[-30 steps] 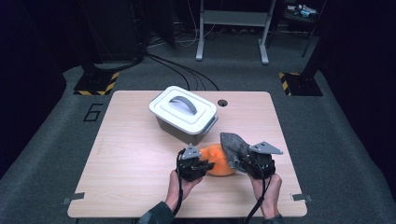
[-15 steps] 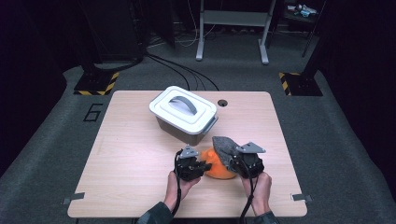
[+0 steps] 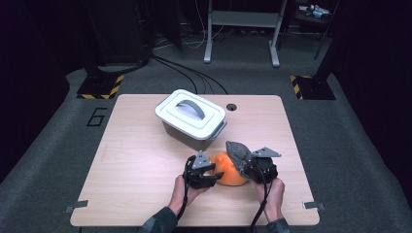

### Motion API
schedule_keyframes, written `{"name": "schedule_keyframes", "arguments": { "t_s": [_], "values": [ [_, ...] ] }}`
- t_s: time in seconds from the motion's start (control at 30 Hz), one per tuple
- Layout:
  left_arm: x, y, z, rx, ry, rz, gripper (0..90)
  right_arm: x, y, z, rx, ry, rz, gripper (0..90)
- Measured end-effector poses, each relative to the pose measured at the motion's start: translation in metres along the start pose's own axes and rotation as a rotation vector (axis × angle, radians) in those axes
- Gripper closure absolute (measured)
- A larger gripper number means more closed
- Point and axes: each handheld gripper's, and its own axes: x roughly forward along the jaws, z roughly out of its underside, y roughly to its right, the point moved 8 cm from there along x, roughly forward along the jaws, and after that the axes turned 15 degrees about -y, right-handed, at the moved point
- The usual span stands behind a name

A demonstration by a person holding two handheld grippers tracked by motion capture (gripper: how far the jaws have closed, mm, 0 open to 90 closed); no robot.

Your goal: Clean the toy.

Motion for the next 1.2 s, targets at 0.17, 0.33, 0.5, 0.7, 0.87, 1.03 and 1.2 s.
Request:
{"name": "schedule_keyframes", "arguments": {
  "t_s": [0.17, 0.33, 0.5, 0.7, 0.87, 1.03, 1.2],
  "values": [
    [0.001, -0.003, 0.002, -0.066, 0.012, 0.000, 74.7, -0.005, -0.001, -0.008, 0.003, 0.021, -0.009, 71.6],
    [0.002, -0.006, 0.002, -0.098, 0.004, -0.019, 76.0, -0.033, -0.025, -0.019, -0.053, 0.083, -0.014, 71.6],
    [0.000, -0.007, 0.005, -0.116, 0.003, -0.017, 79.7, -0.015, -0.046, -0.020, -0.146, 0.045, 0.065, 71.8],
    [0.002, -0.005, 0.000, -0.113, -0.004, -0.013, 80.9, -0.010, -0.013, -0.008, -0.068, 0.020, 0.067, 71.7],
    [0.002, -0.004, 0.000, -0.125, -0.004, -0.011, 80.7, 0.001, 0.024, 0.016, 0.026, -0.040, 0.089, 71.6],
    [0.001, -0.003, 0.000, -0.139, 0.003, -0.020, 80.5, 0.001, 0.031, 0.021, 0.066, -0.037, 0.080, 71.3],
    [-0.001, -0.004, 0.002, -0.144, 0.002, -0.007, 79.6, -0.023, 0.007, 0.010, 0.018, 0.053, 0.045, 71.0]
  ]
}}
